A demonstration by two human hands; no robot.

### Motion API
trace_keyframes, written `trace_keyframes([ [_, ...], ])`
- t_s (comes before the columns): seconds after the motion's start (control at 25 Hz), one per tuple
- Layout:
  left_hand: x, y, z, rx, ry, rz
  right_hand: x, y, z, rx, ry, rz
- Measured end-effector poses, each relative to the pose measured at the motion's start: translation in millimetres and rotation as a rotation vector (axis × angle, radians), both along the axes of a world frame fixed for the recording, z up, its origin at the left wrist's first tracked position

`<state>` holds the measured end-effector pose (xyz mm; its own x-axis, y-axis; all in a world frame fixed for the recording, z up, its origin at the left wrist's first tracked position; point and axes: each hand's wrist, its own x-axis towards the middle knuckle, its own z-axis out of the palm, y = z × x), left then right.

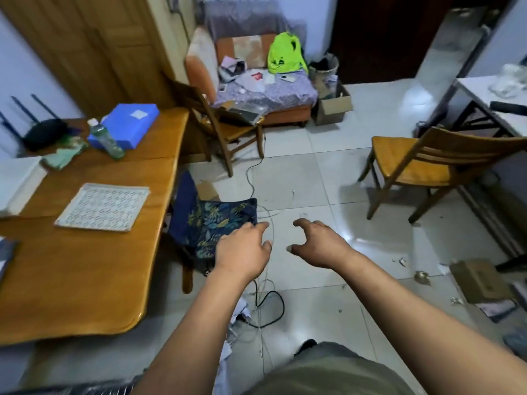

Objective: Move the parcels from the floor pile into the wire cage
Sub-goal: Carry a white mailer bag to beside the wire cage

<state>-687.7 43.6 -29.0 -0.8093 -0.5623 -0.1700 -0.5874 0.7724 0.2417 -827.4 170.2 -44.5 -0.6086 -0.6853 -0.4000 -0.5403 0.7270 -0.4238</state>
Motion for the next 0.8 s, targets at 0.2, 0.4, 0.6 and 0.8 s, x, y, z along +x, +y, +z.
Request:
trace_keyframes([
  [0.2,-112,3,-4,-0.014,-0.013,-0.152,-84,21,3,-0.021,0.011,-0.158],
  [0.4,-210,24,-4,-0.033,-0.034,-0.39,-138,62,-5,-0.003,-0.025,-0.383],
  [0.6,-300,59,-10,-0.061,-0.016,-0.658,-169,113,-12,0.007,-0.032,-0.663],
  [0.8,-368,120,-7,-0.05,0.023,-0.973,-178,175,-10,0.009,-0.045,-0.996],
])
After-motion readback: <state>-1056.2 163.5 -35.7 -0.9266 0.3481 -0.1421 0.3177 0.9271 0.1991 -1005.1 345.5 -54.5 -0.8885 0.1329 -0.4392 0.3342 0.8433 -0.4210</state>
